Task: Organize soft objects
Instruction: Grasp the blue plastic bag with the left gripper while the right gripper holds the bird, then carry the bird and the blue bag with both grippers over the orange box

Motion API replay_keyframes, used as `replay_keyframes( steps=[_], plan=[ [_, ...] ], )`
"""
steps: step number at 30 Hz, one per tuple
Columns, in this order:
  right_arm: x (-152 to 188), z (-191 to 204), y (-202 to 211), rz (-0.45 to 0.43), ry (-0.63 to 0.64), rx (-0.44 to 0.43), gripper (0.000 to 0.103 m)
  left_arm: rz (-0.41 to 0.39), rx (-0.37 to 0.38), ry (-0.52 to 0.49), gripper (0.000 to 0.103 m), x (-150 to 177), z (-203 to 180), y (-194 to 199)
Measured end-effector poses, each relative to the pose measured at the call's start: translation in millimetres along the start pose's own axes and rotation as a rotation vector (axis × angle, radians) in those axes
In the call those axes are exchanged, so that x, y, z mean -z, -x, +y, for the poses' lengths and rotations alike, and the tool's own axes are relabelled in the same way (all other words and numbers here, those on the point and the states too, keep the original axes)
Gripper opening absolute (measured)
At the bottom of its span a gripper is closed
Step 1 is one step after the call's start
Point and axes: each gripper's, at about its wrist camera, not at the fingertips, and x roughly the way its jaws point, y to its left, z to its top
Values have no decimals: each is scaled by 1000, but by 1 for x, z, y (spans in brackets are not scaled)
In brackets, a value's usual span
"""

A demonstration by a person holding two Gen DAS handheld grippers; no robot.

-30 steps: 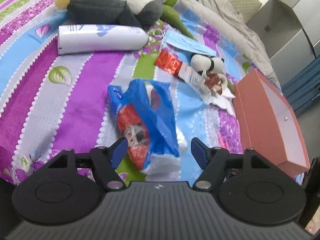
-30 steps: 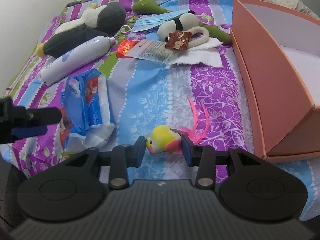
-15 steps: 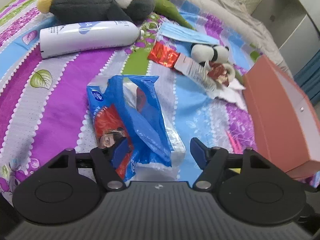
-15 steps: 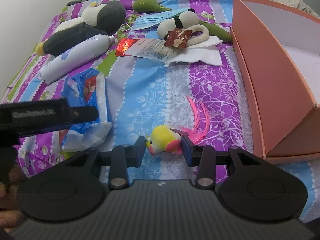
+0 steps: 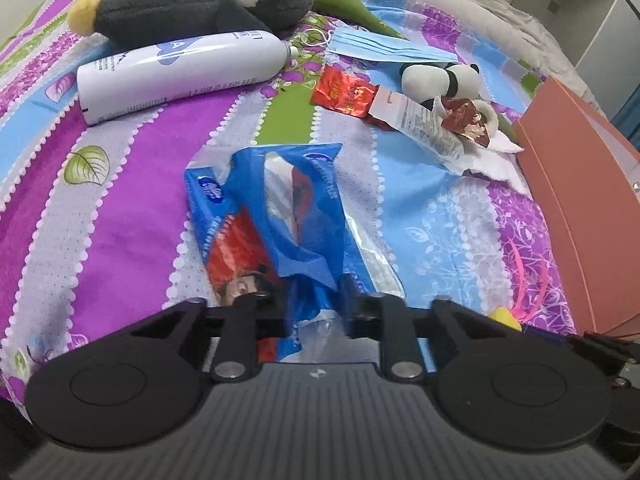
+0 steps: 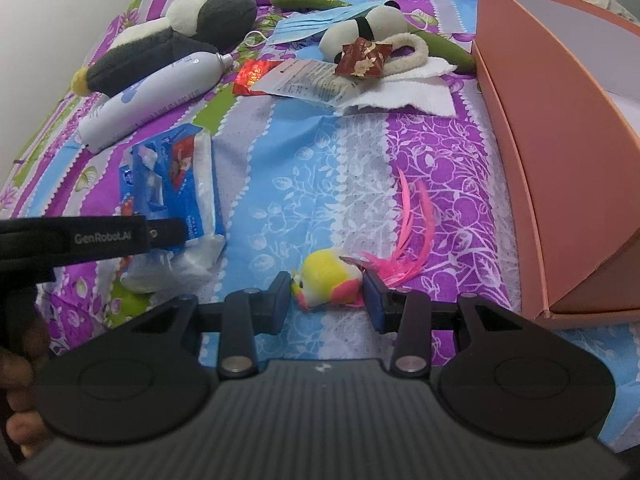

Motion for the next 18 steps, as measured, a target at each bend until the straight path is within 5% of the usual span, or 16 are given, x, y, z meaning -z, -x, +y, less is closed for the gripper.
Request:
replay_keyframes(
  steps=[5,18],
  plan=[
    [-3,-1,5,-12,-3,-4,43,-11,-5,-8,8,-1,0,5],
    [-15,-1,53,-113,-15,-16,43,-57,81,-23,8,-7,-5,59]
  ],
)
